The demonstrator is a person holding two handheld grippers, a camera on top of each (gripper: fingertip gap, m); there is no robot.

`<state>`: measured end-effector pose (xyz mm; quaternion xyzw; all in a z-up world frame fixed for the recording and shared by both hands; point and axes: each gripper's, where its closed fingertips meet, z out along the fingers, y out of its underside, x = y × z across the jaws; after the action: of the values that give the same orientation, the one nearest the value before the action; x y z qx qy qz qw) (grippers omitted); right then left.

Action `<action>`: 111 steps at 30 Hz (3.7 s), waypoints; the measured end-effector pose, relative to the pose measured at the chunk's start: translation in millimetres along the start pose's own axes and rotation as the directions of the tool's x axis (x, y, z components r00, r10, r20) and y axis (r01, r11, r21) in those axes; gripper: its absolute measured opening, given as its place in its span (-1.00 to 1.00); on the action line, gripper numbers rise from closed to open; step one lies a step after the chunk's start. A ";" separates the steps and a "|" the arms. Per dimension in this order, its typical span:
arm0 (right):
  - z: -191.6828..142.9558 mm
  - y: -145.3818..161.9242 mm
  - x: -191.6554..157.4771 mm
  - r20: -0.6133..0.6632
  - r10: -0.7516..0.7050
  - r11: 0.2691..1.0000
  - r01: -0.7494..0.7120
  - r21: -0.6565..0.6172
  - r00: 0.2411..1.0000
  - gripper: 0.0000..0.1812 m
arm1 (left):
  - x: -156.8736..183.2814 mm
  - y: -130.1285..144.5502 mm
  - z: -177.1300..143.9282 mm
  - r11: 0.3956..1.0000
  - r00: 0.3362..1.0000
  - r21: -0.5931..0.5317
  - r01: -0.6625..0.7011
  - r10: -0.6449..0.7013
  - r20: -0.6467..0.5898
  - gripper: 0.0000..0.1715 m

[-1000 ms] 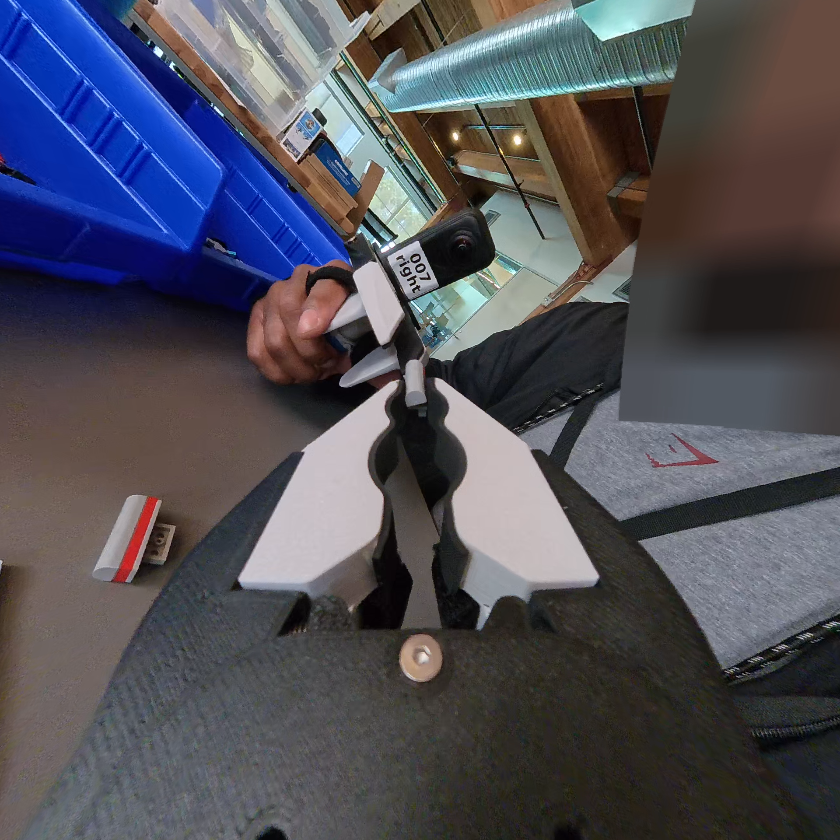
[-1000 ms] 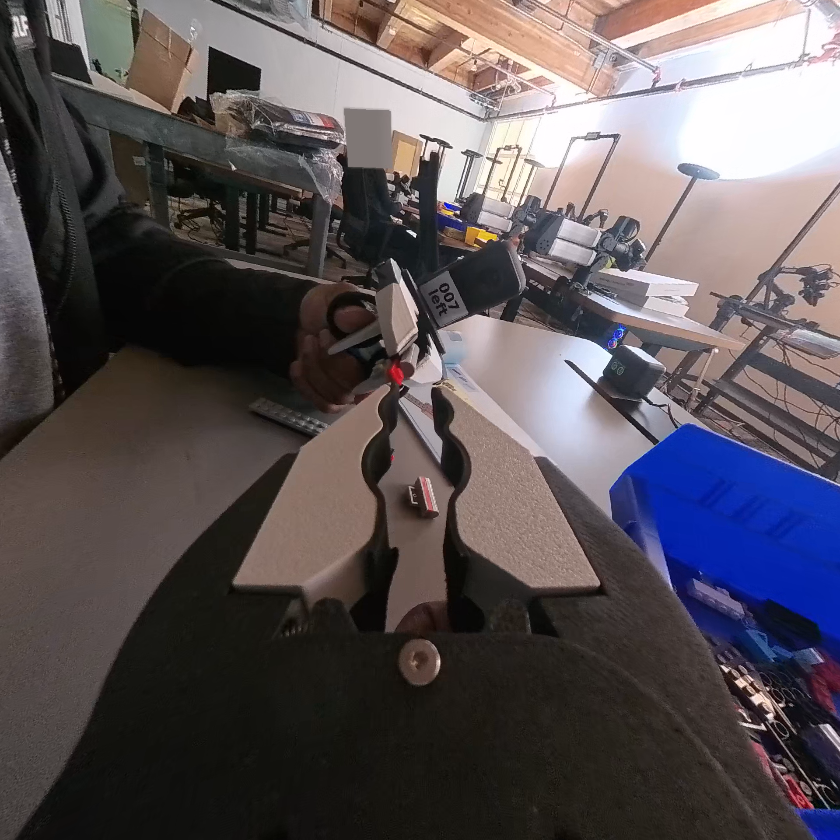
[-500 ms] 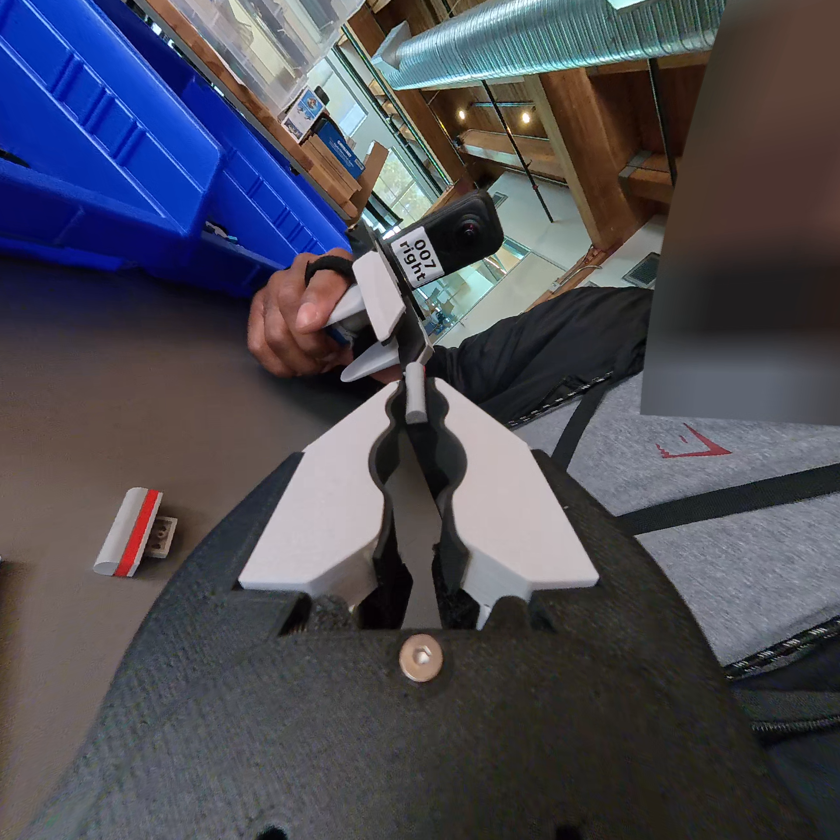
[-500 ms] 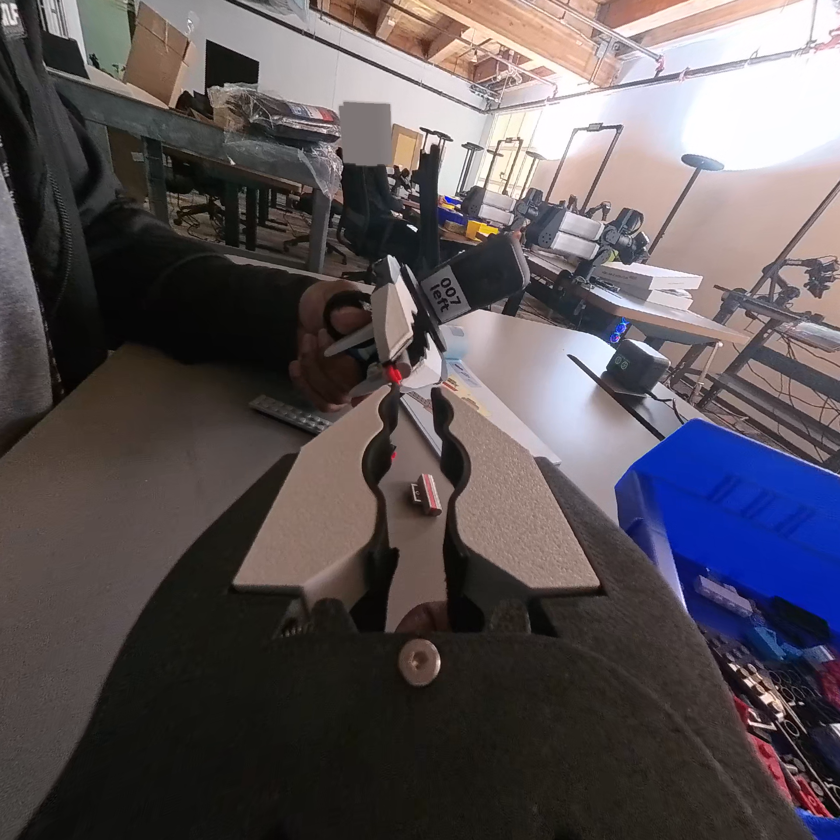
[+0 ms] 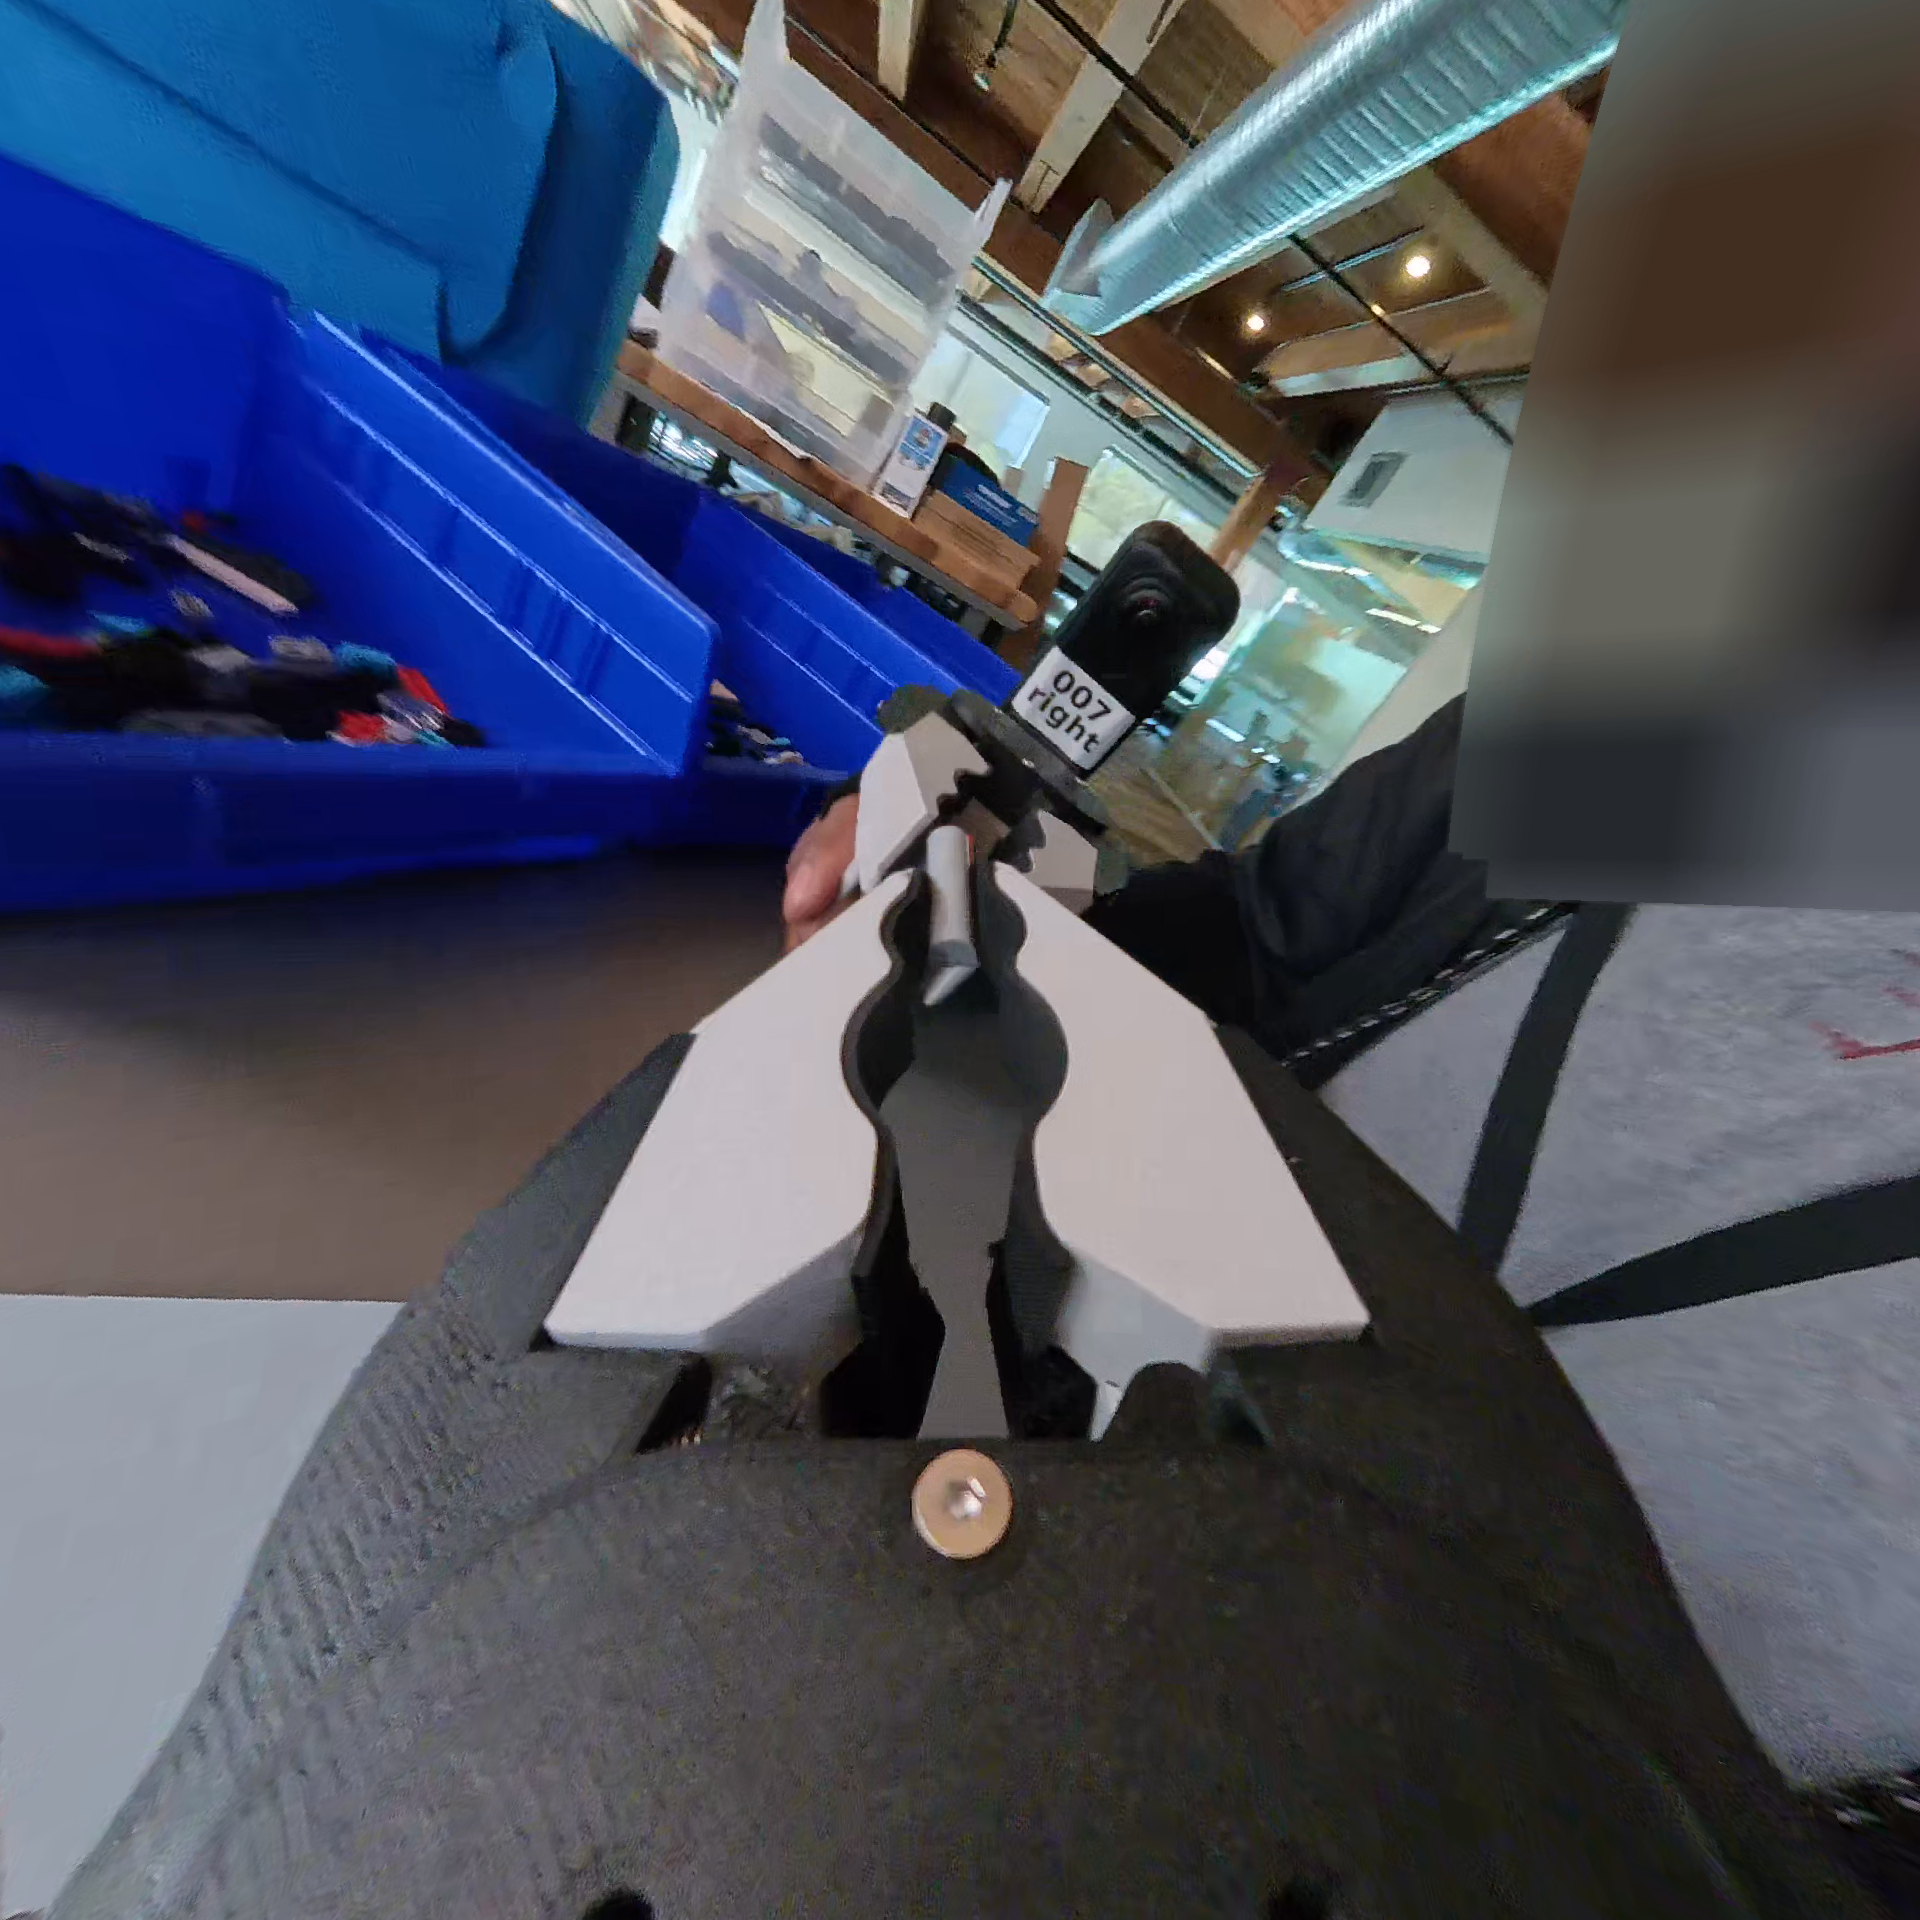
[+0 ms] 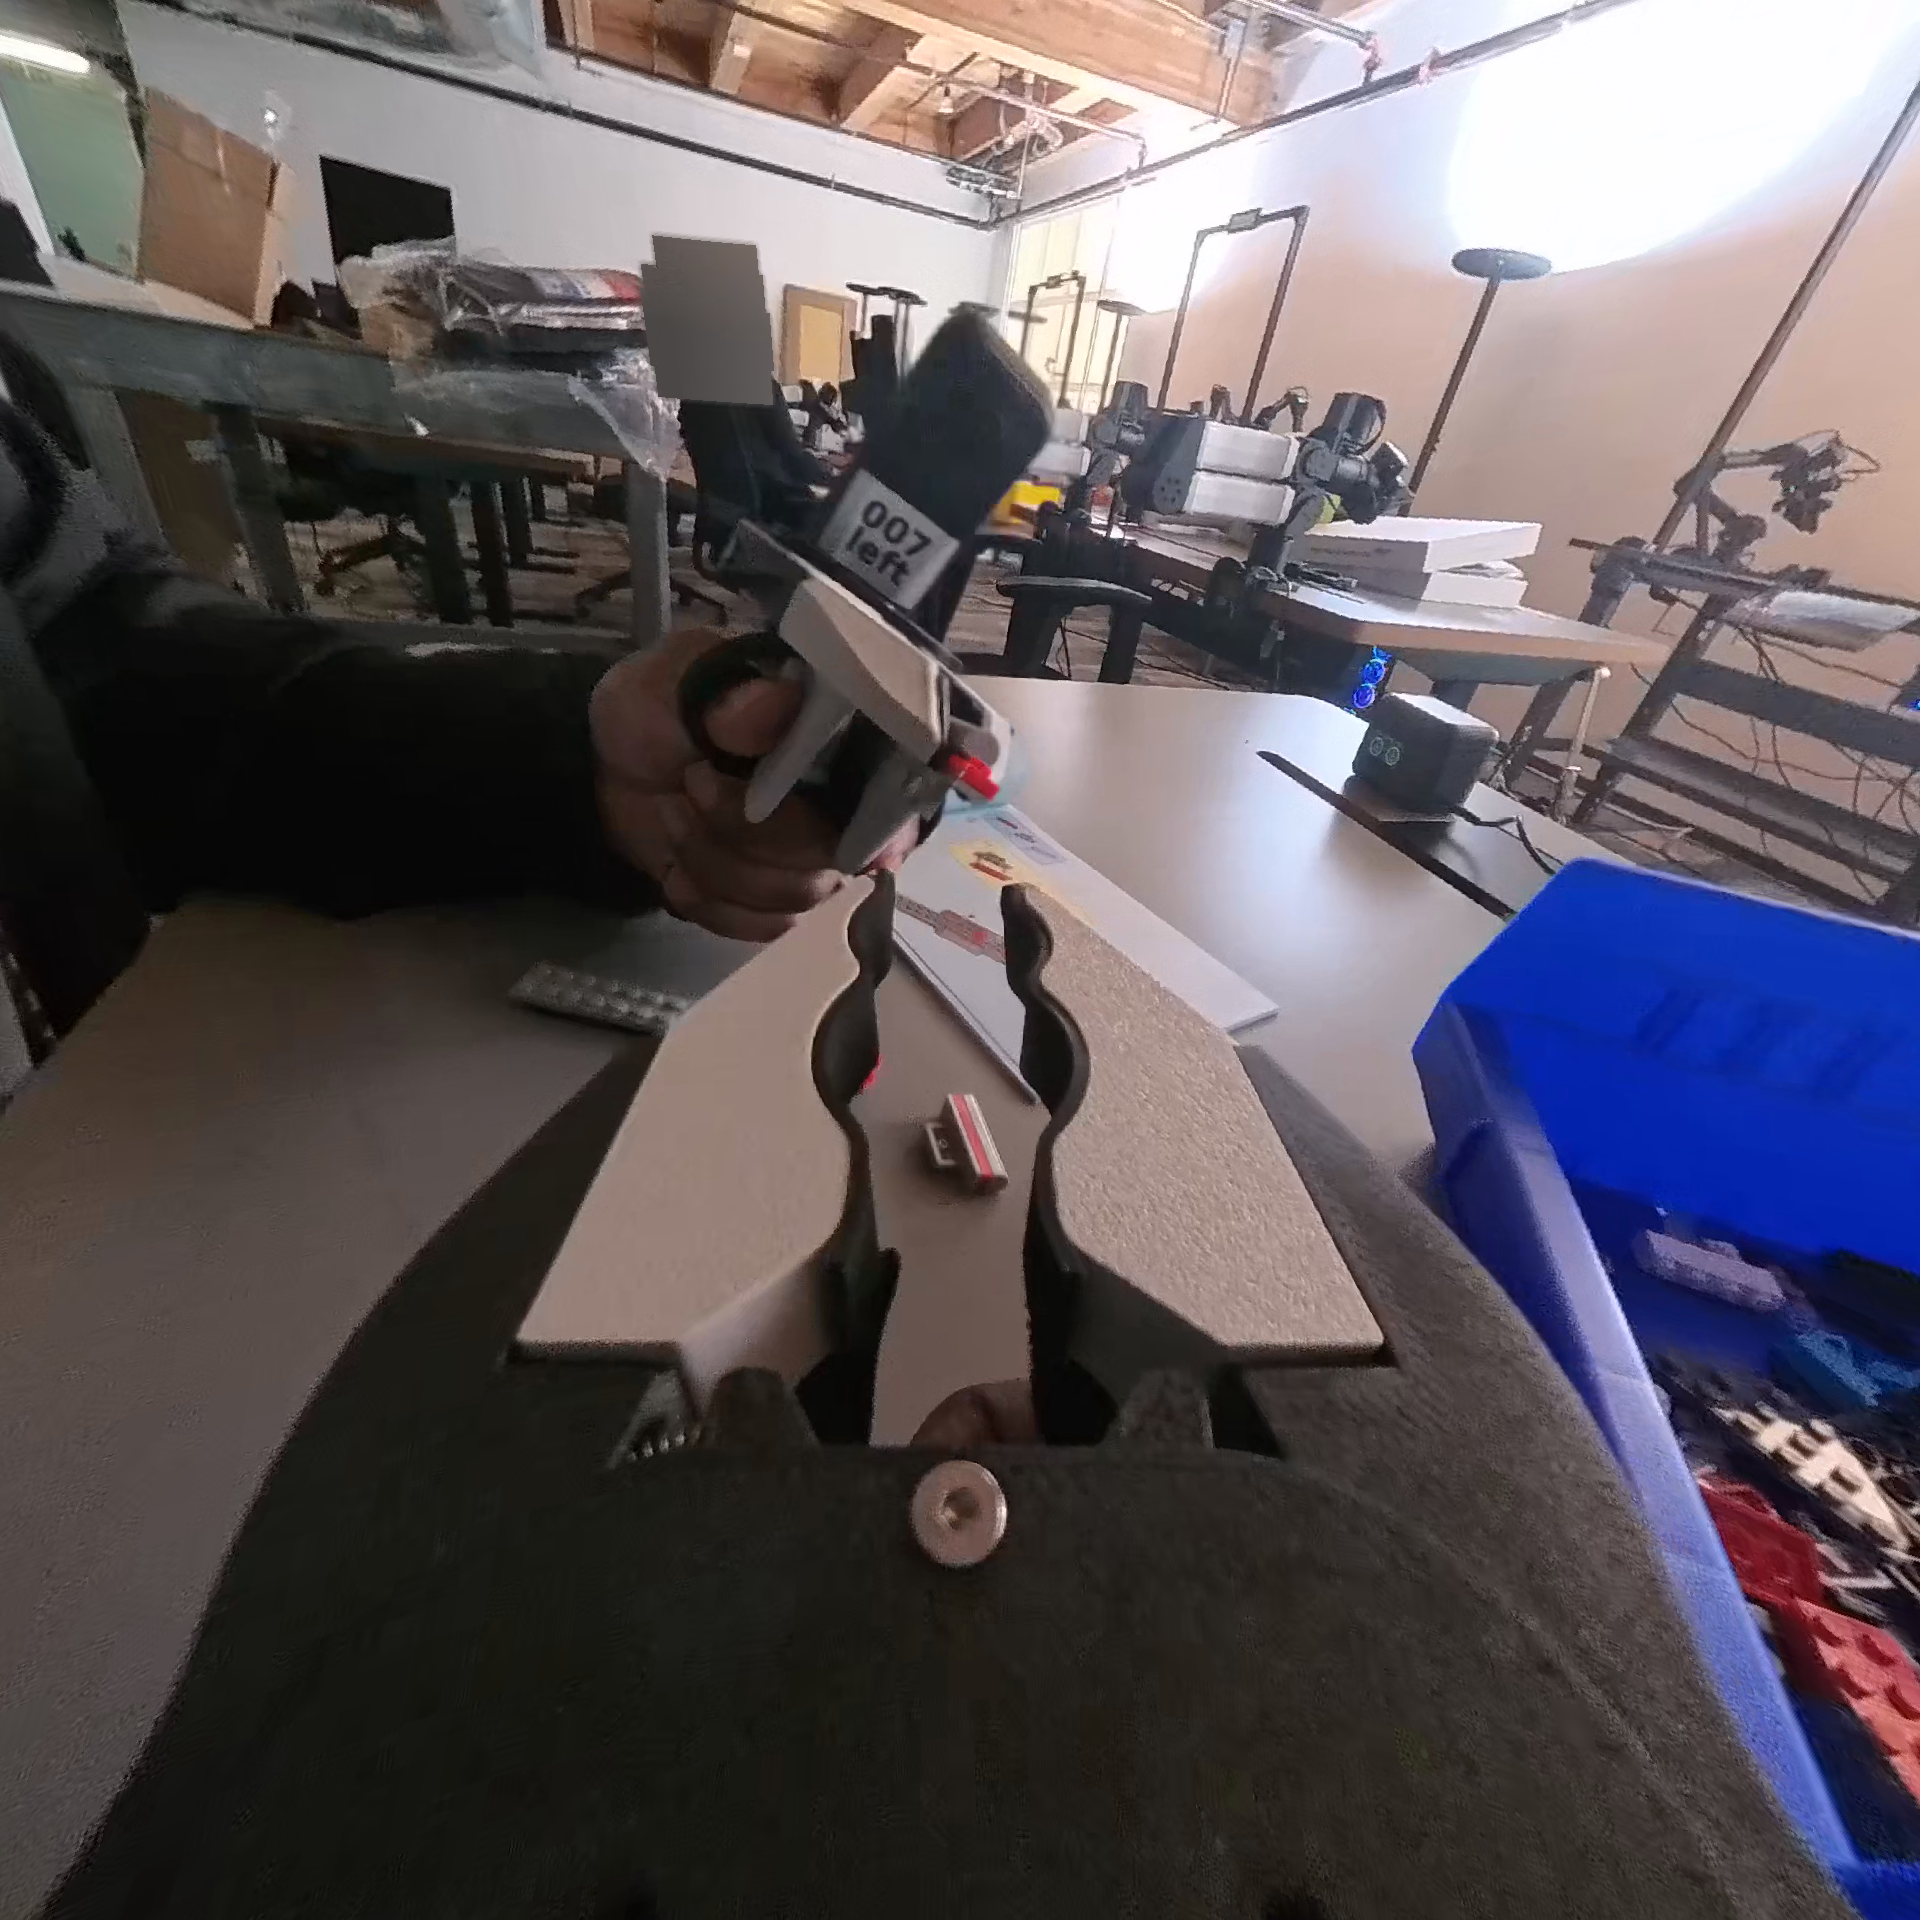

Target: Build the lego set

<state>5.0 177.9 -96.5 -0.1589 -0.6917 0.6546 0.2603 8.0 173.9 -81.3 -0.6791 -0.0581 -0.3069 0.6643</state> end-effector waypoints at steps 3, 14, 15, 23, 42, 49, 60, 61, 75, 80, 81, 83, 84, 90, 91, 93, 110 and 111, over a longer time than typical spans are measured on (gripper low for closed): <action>4.4 -4.3 -0.2 0.016 0.094 0.995 -0.095 0.024 0.995 -0.75 | 1.8 -6.3 -2.5 0.995 0.995 0.018 -0.098 0.097 0.034 -0.92; 13.4 -8.5 -18.2 0.152 0.317 0.946 -0.323 0.017 0.936 -0.85 | 12.0 3.2 6.9 0.960 0.960 -0.062 -0.272 0.275 0.052 -0.92; 13.8 -8.6 -19.5 0.156 0.319 0.946 -0.325 0.017 0.935 -0.87 | 13.1 4.5 7.7 0.958 0.958 -0.070 -0.280 0.283 0.048 -0.92; 16.2 -7.8 -26.2 0.172 0.304 0.951 -0.309 0.001 0.937 -0.90 | 17.0 10.0 11.5 0.947 0.951 -0.110 -0.301 0.307 0.035 -0.92; 17.2 -13.4 -33.6 0.216 0.272 0.958 -0.285 0.031 0.938 -0.93 | 24.2 10.3 14.4 0.954 0.963 -0.140 -0.265 0.269 0.009 -0.91; 14.8 -17.7 -34.4 0.239 0.274 0.954 -0.295 0.059 0.932 -0.93 | 28.1 4.7 14.6 0.957 0.964 -0.123 -0.264 0.267 0.004 -0.91; 14.9 -18.3 -35.3 0.240 0.266 0.955 -0.289 0.063 0.934 -0.93 | 29.8 5.4 23.6 0.940 0.959 -0.199 -0.278 0.283 -0.006 -0.92; 14.8 -18.2 -35.3 0.240 0.266 0.955 -0.289 0.062 0.933 -0.93 | 29.4 6.1 23.8 0.935 0.956 -0.210 -0.286 0.292 -0.001 -0.92; 14.8 -18.8 -35.4 0.237 0.258 0.957 -0.281 0.067 0.936 -0.94 | 29.7 6.1 23.4 0.915 0.951 -0.274 -0.297 0.311 0.008 -0.90; 13.9 -19.9 -35.3 0.238 0.255 0.957 -0.279 0.077 0.937 -0.94 | 28.5 5.8 23.4 0.918 0.953 -0.275 -0.285 0.301 0.018 -0.86; 13.8 -20.2 -35.3 0.238 0.254 0.957 -0.279 0.078 0.938 -0.94 | 29.2 5.6 23.4 0.919 0.954 -0.273 -0.284 0.299 0.014 -0.86; 13.8 -20.4 -35.4 0.239 0.252 0.957 -0.278 0.080 0.938 -0.93 | 28.9 4.9 23.2 0.922 0.955 -0.268 -0.280 0.295 0.016 -0.86; 13.7 -20.4 -35.6 0.239 0.251 0.958 -0.277 0.080 0.938 -0.94 | 28.8 4.5 23.0 0.923 0.956 -0.266 -0.277 0.291 0.016 -0.86; 13.6 -20.7 -35.7 0.242 0.249 0.958 -0.276 0.083 0.938 -0.93 | 29.7 2.6 21.9 0.935 0.964 -0.245 -0.257 0.267 0.010 -0.81; 13.4 -20.9 -35.5 0.243 0.251 0.957 -0.278 0.084 0.937 -0.93 | 29.9 2.6 21.6 0.935 0.964 -0.245 -0.256 0.266 0.008 -0.78; 13.0 -21.3 -34.6 0.245 0.258 0.954 -0.286 0.086 0.934 -0.93 | 30.2 1.3 20.2 0.936 0.962 -0.236 -0.262 0.271 0.007 -0.71; 13.5 -14.8 -30.2 0.295 0.427 0.893 -0.449 0.008 0.855 -0.94 | 34.1 -22.4 -22.6 0.598 0.596 -0.118 -0.793 0.801 0.056 -0.57; 13.5 -15.0 -31.1 0.303 0.434 0.890 -0.457 0.003 0.848 -0.94 | 33.4 -21.8 -21.1 0.561 0.560 -0.139 -0.816 0.827 0.051 -0.59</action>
<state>24.5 148.0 -86.5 -0.2057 -0.6416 0.7389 0.0013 17.1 145.6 -47.4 -0.6758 0.2438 0.0734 0.6917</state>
